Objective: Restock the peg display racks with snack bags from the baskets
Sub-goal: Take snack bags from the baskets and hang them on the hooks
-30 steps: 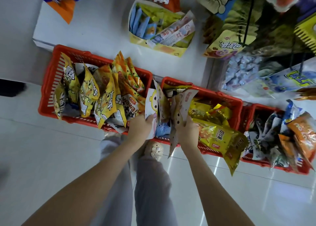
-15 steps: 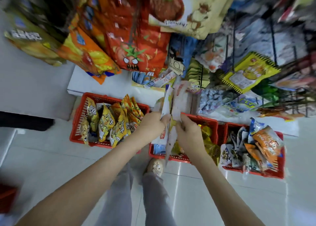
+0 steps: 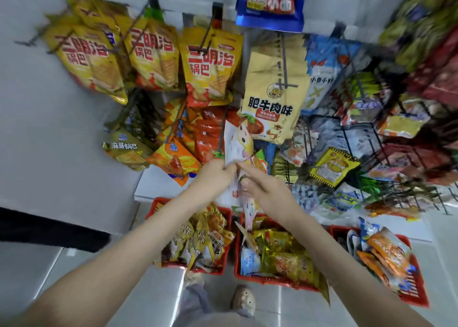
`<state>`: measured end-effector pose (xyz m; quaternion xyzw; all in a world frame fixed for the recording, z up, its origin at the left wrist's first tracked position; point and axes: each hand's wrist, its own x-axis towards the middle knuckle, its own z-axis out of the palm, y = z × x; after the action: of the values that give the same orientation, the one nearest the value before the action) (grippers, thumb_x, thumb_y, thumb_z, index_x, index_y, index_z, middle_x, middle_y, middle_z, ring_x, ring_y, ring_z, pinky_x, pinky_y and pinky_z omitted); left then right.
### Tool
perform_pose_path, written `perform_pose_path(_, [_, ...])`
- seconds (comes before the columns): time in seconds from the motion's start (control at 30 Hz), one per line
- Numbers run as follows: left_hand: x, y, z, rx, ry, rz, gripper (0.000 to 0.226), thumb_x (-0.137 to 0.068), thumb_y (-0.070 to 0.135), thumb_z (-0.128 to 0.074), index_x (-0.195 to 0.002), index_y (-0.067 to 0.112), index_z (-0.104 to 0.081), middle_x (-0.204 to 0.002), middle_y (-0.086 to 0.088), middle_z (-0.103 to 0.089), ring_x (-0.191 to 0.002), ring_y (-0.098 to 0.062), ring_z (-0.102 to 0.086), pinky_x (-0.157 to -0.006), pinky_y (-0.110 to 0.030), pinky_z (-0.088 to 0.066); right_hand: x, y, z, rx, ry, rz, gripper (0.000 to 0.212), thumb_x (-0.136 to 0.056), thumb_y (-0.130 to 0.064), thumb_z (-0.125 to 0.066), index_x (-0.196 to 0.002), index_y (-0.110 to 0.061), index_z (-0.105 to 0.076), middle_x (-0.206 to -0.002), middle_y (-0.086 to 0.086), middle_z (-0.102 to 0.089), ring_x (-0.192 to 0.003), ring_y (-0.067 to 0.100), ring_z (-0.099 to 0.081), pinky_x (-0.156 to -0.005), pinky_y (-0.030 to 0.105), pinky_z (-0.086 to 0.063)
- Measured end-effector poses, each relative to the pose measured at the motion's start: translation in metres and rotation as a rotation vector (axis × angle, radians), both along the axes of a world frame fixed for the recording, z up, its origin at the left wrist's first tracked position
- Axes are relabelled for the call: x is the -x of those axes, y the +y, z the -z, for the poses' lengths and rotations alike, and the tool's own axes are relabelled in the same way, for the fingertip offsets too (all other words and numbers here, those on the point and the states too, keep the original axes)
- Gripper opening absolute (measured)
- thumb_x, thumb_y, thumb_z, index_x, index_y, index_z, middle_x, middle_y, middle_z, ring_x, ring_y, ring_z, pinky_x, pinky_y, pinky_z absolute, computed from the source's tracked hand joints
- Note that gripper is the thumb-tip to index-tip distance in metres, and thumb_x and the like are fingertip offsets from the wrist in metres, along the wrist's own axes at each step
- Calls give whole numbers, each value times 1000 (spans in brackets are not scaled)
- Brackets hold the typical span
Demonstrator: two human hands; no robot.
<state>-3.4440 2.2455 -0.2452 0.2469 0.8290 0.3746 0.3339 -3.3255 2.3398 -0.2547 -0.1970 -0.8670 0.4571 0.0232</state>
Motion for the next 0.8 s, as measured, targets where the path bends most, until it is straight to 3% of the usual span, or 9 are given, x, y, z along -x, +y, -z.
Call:
perform_pose_path(0.1, [18, -19, -16, -69, -65, 0, 36, -100, 17, -44, -64, 15, -38, -57, 1, -32, -51, -14, -32, -48, -28, -23, 9, -15, -13, 54, 39, 12, 46, -101, -21, -44, -130, -57, -43, -91, -12, -69, -89, 27, -65, -85, 42, -54])
perform_pose_path(0.17, [31, -32, -26, -136, -160, 5, 31, -100, 15, -45, -69, 16, -50, -58, 1, -46, -51, -14, -44, -45, -23, -31, 18, -24, -17, -99, 67, 6, 44, -96, -10, -51, -128, -40, -53, -87, 9, -70, -75, 25, -64, -65, 32, -50])
perform_pose_path(0.23, [44, -43, -38, -200, -304, 13, 23, -101, 16, -46, -84, 16, -62, -70, 1, -64, -58, -11, -61, -47, -19, -43, 28, -31, -23, -185, 150, 88, 30, -89, 3, -53, -109, -17, -64, -61, -3, -60, -53, 10, -55, -52, 25, -41])
perform_pose_path(0.33, [66, -53, -51, -204, -361, 133, 22, -102, 19, -45, -91, 14, -64, -85, 0, -71, -74, -13, -68, -65, -28, -54, 44, -36, -34, -210, 174, 224, 25, -87, 11, -48, -93, -6, -65, -60, -13, -54, -53, -2, -55, -46, 13, -36])
perform_pose_path(0.4, [83, -60, -62, -149, -263, 247, 25, -102, 21, -45, -88, 13, -64, -85, 0, -70, -76, -16, -66, -74, -33, -51, 58, -37, -40, -278, 209, 237, 22, -87, 8, -50, -90, -8, -65, -69, -4, -59, -60, 3, -55, -52, 13, -38])
perform_pose_path(0.53, [117, -66, -88, 98, 155, 457, 38, -101, 30, -46, -69, 13, -36, -60, 0, -35, -53, -16, -34, -52, -29, -26, 81, -23, -49, -506, 303, 241, 13, -80, 6, -62, -80, -6, -67, -88, 2, -51, -88, 18, -49, -79, 28, -40])
perform_pose_path(0.67, [144, -73, -113, 252, 469, 596, 30, -100, 35, -44, -83, 11, -43, -76, -6, -42, -69, -19, -41, -60, -31, -30, 91, -3, -77, -667, 341, 295, 6, -78, -7, -67, -83, -4, -70, -113, 19, -56, -109, 36, -48, -91, 36, -29])
perform_pose_path(0.73, [152, -76, -131, 290, 575, 623, 33, -100, 35, -43, -84, 7, -46, -75, -5, -47, -69, -20, -44, -60, -33, -33, 91, 0, -102, -541, 316, 247, 4, -84, -6, -66, -87, -4, -66, -104, 12, -61, -103, 29, -54, -89, 36, -39])
perform_pose_path(0.8, [157, -79, -149, 296, 669, 586, 32, -100, 35, -44, -87, 7, -50, -77, -5, -51, -72, -21, -49, -59, -34, -35, 91, 2, -125, -394, 261, 212, 4, -89, -11, -64, -86, -12, -61, -85, -1, -63, -81, 14, -58, -69, 30, -43])
